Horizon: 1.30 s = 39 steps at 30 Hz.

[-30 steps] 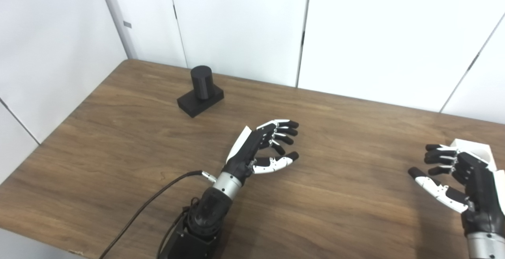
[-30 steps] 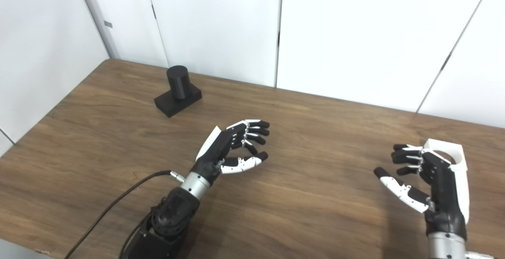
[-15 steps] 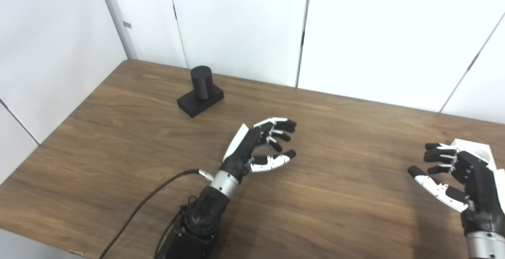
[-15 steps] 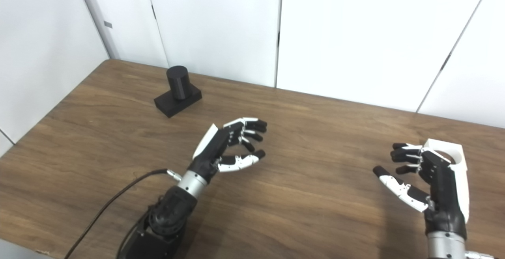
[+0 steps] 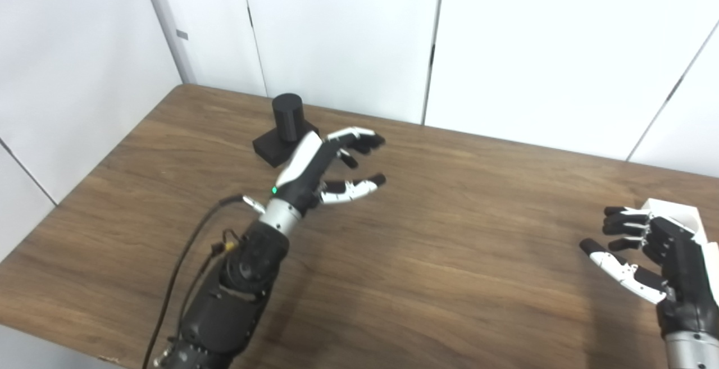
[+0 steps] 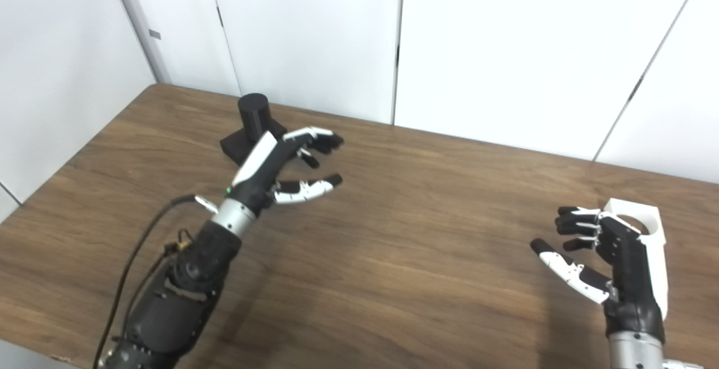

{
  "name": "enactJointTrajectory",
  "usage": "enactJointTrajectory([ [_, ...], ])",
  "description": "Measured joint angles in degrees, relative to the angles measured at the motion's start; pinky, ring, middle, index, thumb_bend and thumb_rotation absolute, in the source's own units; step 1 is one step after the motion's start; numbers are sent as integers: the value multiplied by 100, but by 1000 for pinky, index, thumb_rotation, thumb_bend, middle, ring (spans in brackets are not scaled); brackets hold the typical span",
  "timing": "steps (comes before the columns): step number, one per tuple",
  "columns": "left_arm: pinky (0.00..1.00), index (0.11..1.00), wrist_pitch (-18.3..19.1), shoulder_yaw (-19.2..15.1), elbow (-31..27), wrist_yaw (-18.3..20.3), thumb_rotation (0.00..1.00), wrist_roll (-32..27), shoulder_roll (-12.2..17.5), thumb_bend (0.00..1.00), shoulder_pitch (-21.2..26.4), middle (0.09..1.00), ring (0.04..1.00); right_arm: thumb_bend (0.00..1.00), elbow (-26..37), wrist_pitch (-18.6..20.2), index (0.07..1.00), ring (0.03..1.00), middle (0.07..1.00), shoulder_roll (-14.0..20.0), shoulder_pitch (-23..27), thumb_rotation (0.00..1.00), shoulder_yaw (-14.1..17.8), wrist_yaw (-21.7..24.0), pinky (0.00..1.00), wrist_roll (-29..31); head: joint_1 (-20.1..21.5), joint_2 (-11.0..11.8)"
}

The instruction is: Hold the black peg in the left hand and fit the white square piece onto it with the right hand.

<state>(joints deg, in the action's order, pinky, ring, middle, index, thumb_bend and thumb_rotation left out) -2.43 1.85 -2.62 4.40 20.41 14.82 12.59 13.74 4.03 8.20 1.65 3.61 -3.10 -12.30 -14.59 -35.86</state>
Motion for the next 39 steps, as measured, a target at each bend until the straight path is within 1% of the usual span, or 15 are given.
enactJointTrajectory([
  [3,660,736,173,-89,-5,1,249,77,99,688,113,767,766,501,0,0,492,585,663,-1,0,112,5,-4,471,20,44,9],
  [5,676,745,236,-153,-5,0,225,107,161,691,183,779,775,500,1,0,492,589,666,-1,-2,112,2,-3,469,20,53,9],
  [8,733,754,414,-285,-2,-6,190,109,241,674,328,795,805,501,1,-1,492,579,660,0,-2,112,-6,-3,454,8,53,9],
  [13,772,759,475,-338,15,-43,203,280,406,677,573,794,815,500,3,-1,492,576,656,0,-6,112,-9,-3,453,-26,53,27],
  [17,777,765,670,-346,52,-106,193,516,516,677,808,805,823,500,8,-1,492,585,665,1,-25,112,-8,-2,461,-38,44,27],
  [20,756,768,685,-380,136,-134,143,530,611,684,971,791,818,500,11,8,492,593,670,1,-26,112,0,2,469,-20,35,27],
  [24,657,776,736,-530,265,-192,75,486,647,687,1102,801,801,500,14,24,492,593,674,1,-28,112,7,31,474,30,26,35],
  [25,629,778,741,-539,312,-211,84,499,653,694,1118,802,794,500,14,24,492,594,674,1,-28,112,8,40,476,37,26,35],
  [26,622,783,739,-536,366,-233,99,525,659,701,1132,812,798,500,14,25,492,594,675,2,-29,112,7,42,475,37,26,35],
  [29,661,800,741,-530,581,-372,134,671,718,708,1172,839,827,500,14,24,492,594,673,1,-30,112,9,42,473,37,26,35],
  [31,710,805,751,-529,681,-412,169,729,811,711,1203,853,852,500,14,24,492,596,672,2,-36,112,14,42,476,37,26,35],
  [34,720,812,814,-524,787,-442,214,851,951,738,1274,864,863,500,17,25,492,599,673,1,-38,112,14,44,481,40,26,35],
  [37,679,819,1056,-493,856,-437,308,1005,1073,794,1342,872,854,500,24,27,492,601,677,1,-42,112,17,44,481,38,26,18],
  [39,691,827,1266,-406,867,-438,370,1224,1150,827,1369,894,875,499,26,27,492,600,675,1,-42,112,16,44,479,38,26,18],
])
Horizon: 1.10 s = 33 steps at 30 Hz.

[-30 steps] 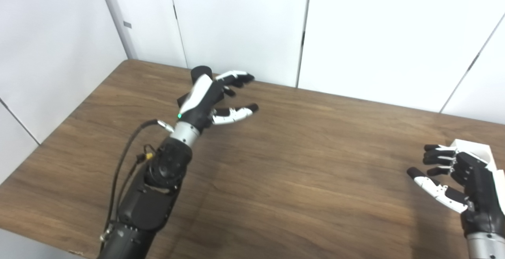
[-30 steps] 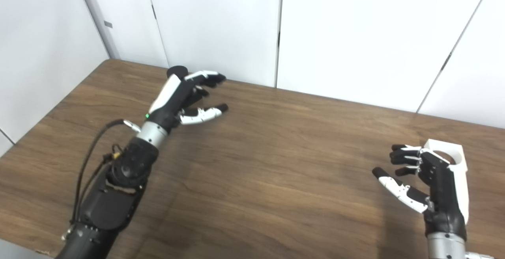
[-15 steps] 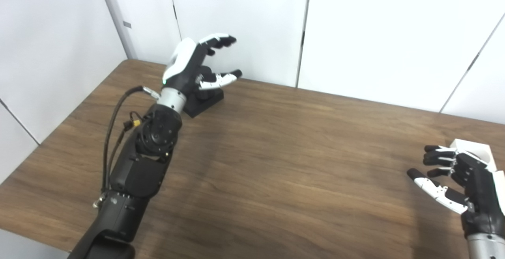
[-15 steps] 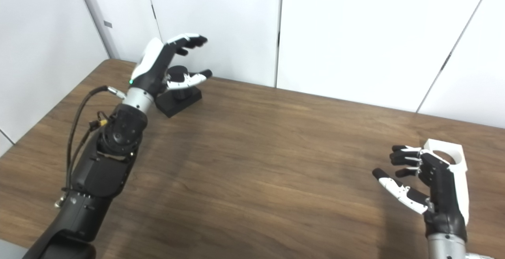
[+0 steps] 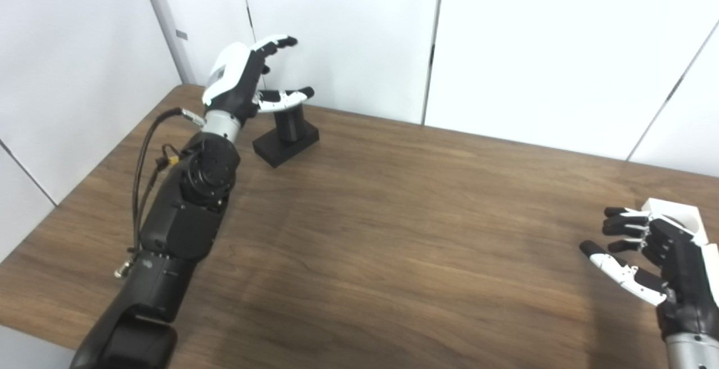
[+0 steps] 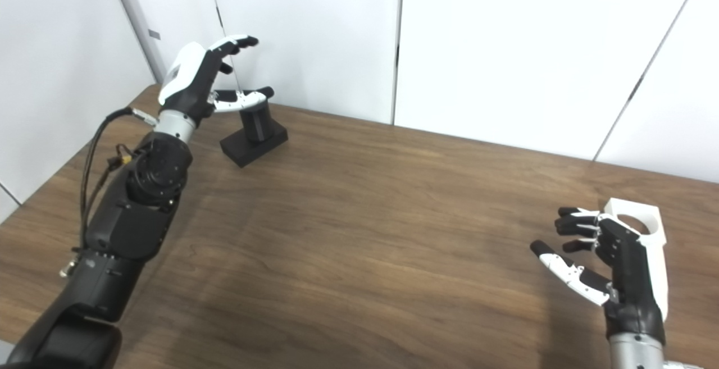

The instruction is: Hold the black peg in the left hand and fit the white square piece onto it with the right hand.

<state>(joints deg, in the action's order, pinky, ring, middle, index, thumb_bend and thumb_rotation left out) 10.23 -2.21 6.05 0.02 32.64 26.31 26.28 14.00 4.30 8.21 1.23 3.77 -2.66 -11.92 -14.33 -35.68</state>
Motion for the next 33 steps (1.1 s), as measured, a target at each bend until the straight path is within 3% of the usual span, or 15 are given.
enactJointTrajectory([
  [12,798,842,824,356,242,17,455,776,153,897,119,952,959,500,10,-1,492,599,673,3,-4,112,5,4,472,-8,-18,-9],
  [17,833,791,1178,579,267,179,471,942,300,915,185,963,980,500,9,-2,492,582,668,5,-4,112,5,2,459,-3,-18,-9],
  [22,884,793,1394,892,292,423,549,1165,422,965,223,989,999,500,9,-1,492,580,667,5,-4,113,15,2,460,0,-18,-17],
  [27,884,809,1493,1175,470,707,544,1326,517,977,256,1000,1000,500,10,2,492,583,665,4,-3,112,26,3,461,33,0,-26],
  [33,886,810,1561,1306,737,738,556,1430,514,991,295,1000,1000,500,14,4,492,589,661,3,-6,112,28,4,464,49,-9,-44],
])
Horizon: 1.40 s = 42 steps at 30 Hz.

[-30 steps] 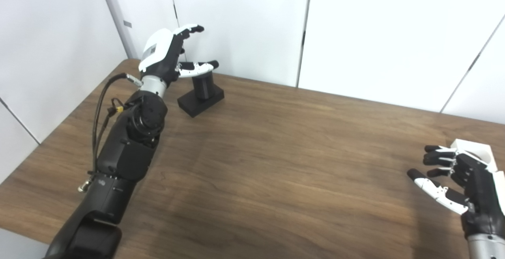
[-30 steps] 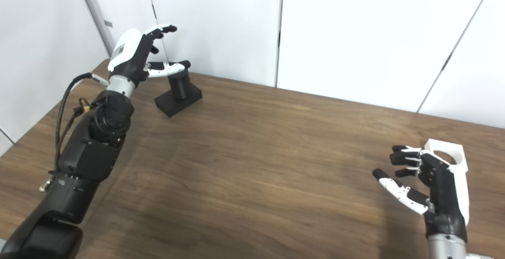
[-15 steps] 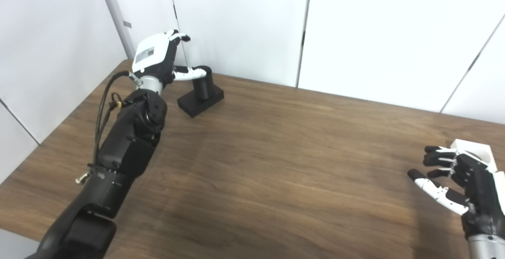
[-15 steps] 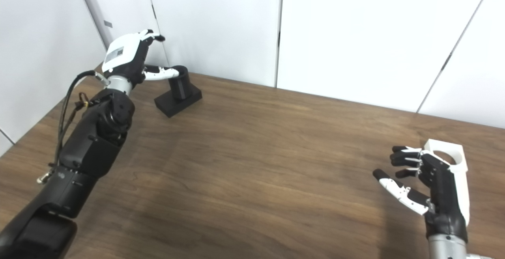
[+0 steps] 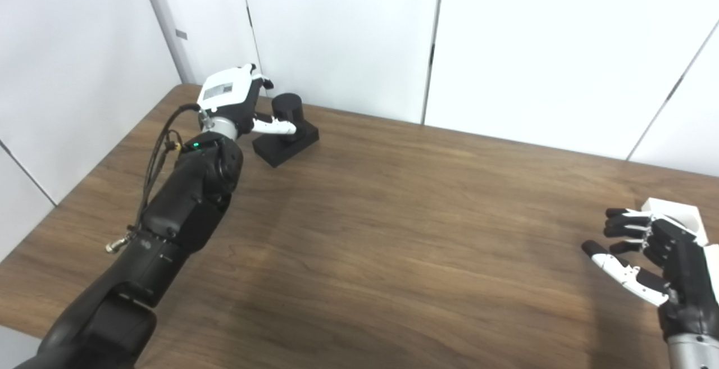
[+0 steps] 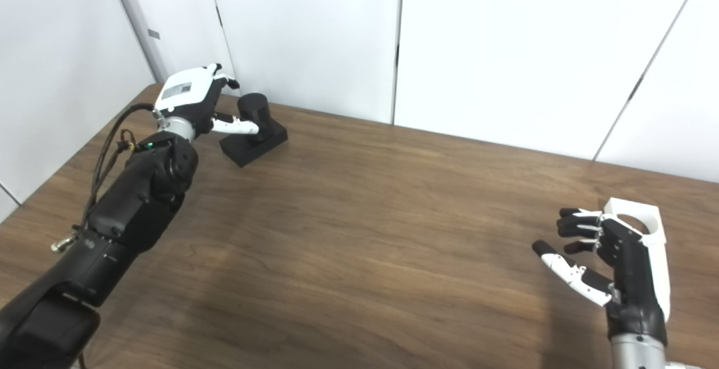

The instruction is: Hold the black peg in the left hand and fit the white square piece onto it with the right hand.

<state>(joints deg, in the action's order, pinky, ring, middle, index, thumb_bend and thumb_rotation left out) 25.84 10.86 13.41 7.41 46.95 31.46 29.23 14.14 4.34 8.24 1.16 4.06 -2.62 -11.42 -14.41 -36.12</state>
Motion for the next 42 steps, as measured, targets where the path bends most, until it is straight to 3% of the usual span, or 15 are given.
enactJointTrajectory([
  [16,945,847,56,197,788,-17,567,24,-13,1000,168,1000,1000,500,69,66,492,573,661,-4,-13,112,-2,0,448,-17,44,-53],
  [23,930,818,55,218,1028,-40,562,15,-14,998,206,1000,1000,500,136,114,492,572,659,-5,-12,112,-2,-1,448,-24,53,-79],
  [42,930,817,46,339,1219,-43,635,-131,-109,1000,213,1000,1000,500,156,191,492,561,648,-15,-13,113,0,-5,432,-30,105,-149],
])
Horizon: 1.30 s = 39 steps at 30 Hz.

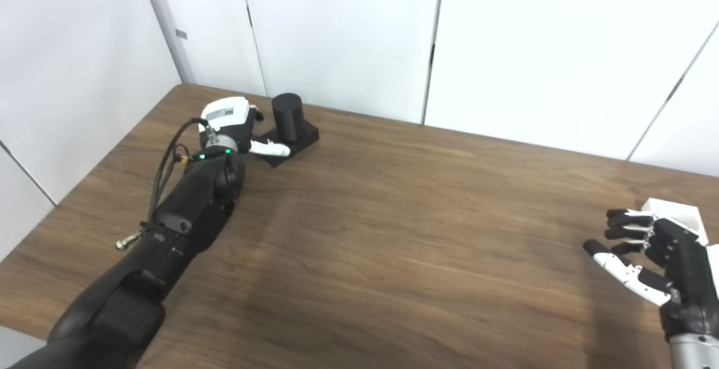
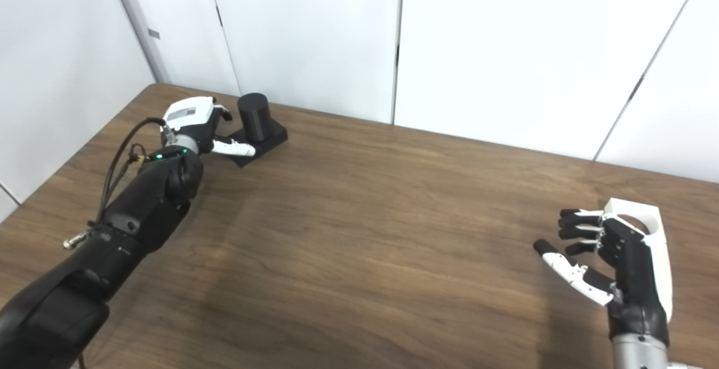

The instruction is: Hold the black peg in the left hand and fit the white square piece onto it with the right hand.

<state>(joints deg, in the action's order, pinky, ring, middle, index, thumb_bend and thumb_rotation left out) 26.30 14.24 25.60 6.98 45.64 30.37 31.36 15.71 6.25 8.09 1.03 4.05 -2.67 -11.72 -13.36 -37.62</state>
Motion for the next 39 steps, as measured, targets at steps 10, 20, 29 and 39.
enactJointTrajectory([
  [10,914,812,-1,51,27,-1,554,-94,-83,964,13,1000,1000,500,0,-1,492,551,648,1,0,113,2,-2,430,0,0,-35],
  [20,925,819,-182,251,223,-30,542,-107,-126,945,64,1000,1000,501,0,-2,491,552,642,1,-1,113,6,-5,430,-2,35,-53],
  [29,961,689,-198,408,206,3,442,-76,-81,863,68,979,1000,500,24,0,492,562,647,1,-7,113,15,-3,447,5,26,-88],
  [39,952,507,-412,325,57,-12,135,-252,-42,596,13,941,1000,500,25,0,492,579,653,19,-7,113,35,-2,464,-19,9,-123],
])
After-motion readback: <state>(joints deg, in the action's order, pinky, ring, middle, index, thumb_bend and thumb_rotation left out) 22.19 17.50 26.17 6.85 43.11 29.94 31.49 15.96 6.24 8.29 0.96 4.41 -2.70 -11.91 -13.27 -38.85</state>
